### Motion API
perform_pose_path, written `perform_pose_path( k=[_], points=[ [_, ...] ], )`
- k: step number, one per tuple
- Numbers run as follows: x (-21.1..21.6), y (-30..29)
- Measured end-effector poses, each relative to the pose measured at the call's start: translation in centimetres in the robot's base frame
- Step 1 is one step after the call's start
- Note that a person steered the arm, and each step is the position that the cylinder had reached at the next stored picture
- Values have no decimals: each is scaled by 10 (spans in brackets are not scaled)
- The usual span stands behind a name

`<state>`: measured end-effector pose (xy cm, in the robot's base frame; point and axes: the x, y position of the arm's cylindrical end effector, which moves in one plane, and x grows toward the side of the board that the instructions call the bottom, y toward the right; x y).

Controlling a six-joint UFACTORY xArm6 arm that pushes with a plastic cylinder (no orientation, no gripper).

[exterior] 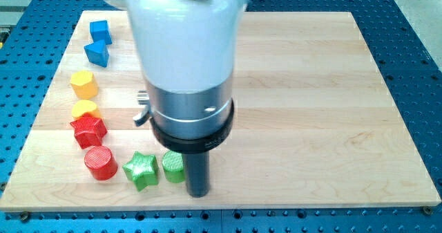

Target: Push the green star into the red blocks

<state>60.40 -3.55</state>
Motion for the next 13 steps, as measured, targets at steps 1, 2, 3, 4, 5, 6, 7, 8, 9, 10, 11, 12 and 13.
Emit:
perform_pose_path(
  k=[1,2,3,4,5,6,7,8,9,10,11,12,13],
  points=[
    [-20,-8],
    [-48,-27],
    [-68,-42],
    [-89,-42],
    [-98,-42],
    [-100,-39],
    [-76,-8],
    [-24,27],
    [14,26],
    [11,-2],
    [-6,-35],
    [-9,-56],
    [-25,-62]
  ],
)
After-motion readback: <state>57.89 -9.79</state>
